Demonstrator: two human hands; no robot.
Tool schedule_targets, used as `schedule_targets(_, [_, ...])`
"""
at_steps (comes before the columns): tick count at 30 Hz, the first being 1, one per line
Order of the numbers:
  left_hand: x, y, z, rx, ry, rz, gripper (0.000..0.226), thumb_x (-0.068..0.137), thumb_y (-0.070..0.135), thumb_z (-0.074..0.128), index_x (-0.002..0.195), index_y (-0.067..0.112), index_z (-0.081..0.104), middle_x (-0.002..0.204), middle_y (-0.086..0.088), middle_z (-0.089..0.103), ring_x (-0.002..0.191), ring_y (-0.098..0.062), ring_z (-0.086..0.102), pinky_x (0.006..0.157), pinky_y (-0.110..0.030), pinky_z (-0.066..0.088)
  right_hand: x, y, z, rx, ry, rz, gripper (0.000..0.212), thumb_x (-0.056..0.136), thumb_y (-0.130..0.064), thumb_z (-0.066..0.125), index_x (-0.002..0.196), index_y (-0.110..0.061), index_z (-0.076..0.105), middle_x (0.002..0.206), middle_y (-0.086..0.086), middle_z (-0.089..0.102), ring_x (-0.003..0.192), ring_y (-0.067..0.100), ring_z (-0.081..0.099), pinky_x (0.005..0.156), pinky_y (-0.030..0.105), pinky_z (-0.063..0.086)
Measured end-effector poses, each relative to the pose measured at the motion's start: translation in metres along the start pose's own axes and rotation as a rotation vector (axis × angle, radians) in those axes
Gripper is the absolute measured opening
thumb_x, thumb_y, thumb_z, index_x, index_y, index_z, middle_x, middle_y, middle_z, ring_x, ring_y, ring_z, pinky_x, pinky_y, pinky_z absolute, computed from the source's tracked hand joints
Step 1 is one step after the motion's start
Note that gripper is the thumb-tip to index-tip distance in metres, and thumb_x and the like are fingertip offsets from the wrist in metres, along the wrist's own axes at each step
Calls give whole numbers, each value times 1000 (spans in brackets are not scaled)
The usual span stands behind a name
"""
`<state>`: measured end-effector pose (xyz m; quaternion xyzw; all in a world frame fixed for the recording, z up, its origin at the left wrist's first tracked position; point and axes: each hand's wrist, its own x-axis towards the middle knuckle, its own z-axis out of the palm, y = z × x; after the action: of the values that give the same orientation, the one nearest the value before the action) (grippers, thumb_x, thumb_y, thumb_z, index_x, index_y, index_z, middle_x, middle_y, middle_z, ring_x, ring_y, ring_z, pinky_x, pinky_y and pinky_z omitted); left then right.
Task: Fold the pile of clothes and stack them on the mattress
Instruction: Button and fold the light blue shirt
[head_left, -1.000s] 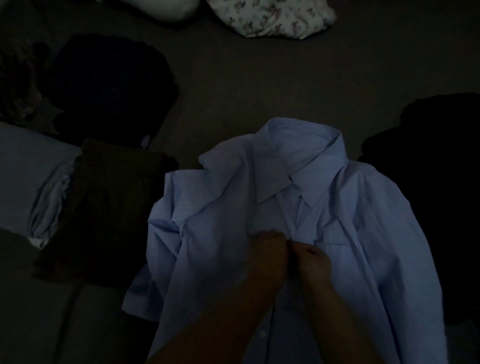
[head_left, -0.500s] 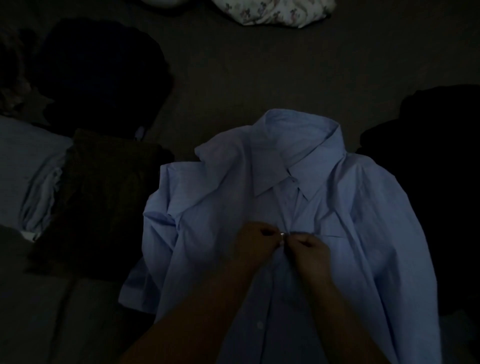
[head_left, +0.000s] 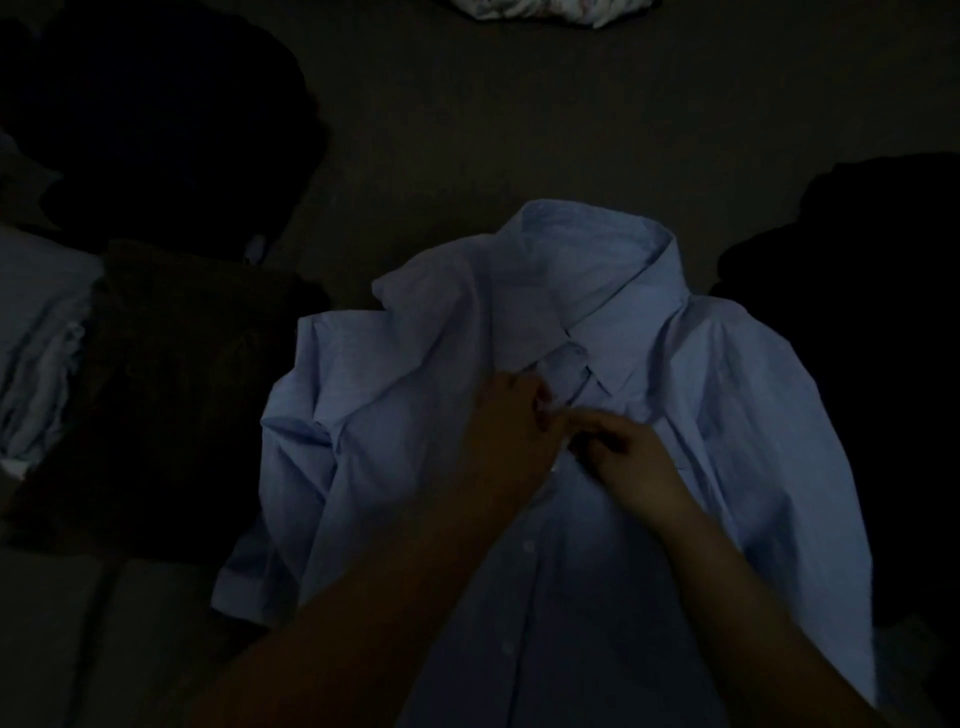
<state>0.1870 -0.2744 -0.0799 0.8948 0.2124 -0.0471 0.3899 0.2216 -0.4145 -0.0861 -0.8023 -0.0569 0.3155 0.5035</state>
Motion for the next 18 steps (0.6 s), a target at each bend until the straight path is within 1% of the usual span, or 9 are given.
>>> schedule_targets(2, [4, 10, 9, 25, 15, 35, 23, 90, 28, 58, 106, 11, 61, 105, -8, 55, 97, -20, 54, 88, -31, 43, 6, -4, 5, -56, 7, -70, 37, 86, 8, 47, 110, -12, 66, 98, -5, 65, 81, -16, 57, 76, -1, 37])
schedule_targets(5, [14, 8, 17, 16, -67, -88, 32, 94, 30, 48, 111, 6, 60, 115, -12, 57, 108, -25, 53, 96, -33, 41, 11, 0, 8, -105, 53, -72, 42, 86, 14, 44, 114, -9, 65, 101, -4, 62, 90, 2, 57, 79, -2, 35])
schedule_targets(9, [23, -9, 28, -23, -236, -103, 59, 90, 58, 33, 100, 8, 63, 102, -17, 63, 99, -31, 58, 92, -37, 42, 19, 9, 8, -200, 244, -40, 29, 92, 1, 50, 117, -5, 64, 105, -3, 59, 98, 10, 54, 77, -6, 31])
schedule_targets(10, [22, -8, 26, -61, -257, -115, 58, 92, 58, 35, 101, 7, 61, 105, -19, 62, 102, -34, 57, 93, -37, 39, 22, 9, 9, -227, 267, -45, 26, 93, -4, 52, 116, -5, 65, 104, -1, 62, 95, 9, 55, 77, -2, 35])
schedule_targets(12, [18, -7, 22, -27, -168, -134, 33, 97, 31, 47, 107, 4, 61, 111, -15, 60, 105, -28, 56, 90, -31, 37, 30, 8, 11, -274, 276, -28, 22, 93, -12, 56, 111, -7, 67, 97, 2, 66, 87, 10, 57, 80, 14, 43])
schedule_targets(13, [16, -7, 21, -57, -101, -135, 22, 96, 20, 49, 96, 4, 63, 101, -13, 62, 95, -21, 59, 81, -29, 40, 33, 6, 12, -286, 286, -3, 19, 93, -16, 58, 107, -9, 68, 93, 0, 65, 85, 11, 57, 82, 22, 46])
schedule_targets(14, [15, -5, 20, -128, -59, -163, 24, 96, 15, 49, 78, 6, 61, 83, -8, 62, 78, -11, 60, 70, -25, 39, 37, 6, 14, -281, 296, 23, 15, 92, -21, 59, 99, -13, 69, 89, -3, 62, 84, 12, 57, 82, 26, 48])
schedule_targets(16, [15, -5, 16, -283, -46, -262, 41, 96, 13, 47, 56, 13, 46, 61, 2, 51, 53, 3, 49, 58, -18, 35, 41, 3, 17, -331, 326, 12, 29, 92, -27, 51, 64, -23, 58, 79, 0, 59, 74, 16, 55, 71, 32, 48])
schedule_targets(18, [20, -8, 19, -270, -35, -322, 37, 96, 17, 46, 59, 13, 48, 71, -3, 59, 62, -2, 51, 61, -20, 38, 46, 4, 19, -388, 336, 8, 38, 88, -22, 43, 50, -27, 37, 73, 8, 55, 66, 20, 50, 60, 29, 38])
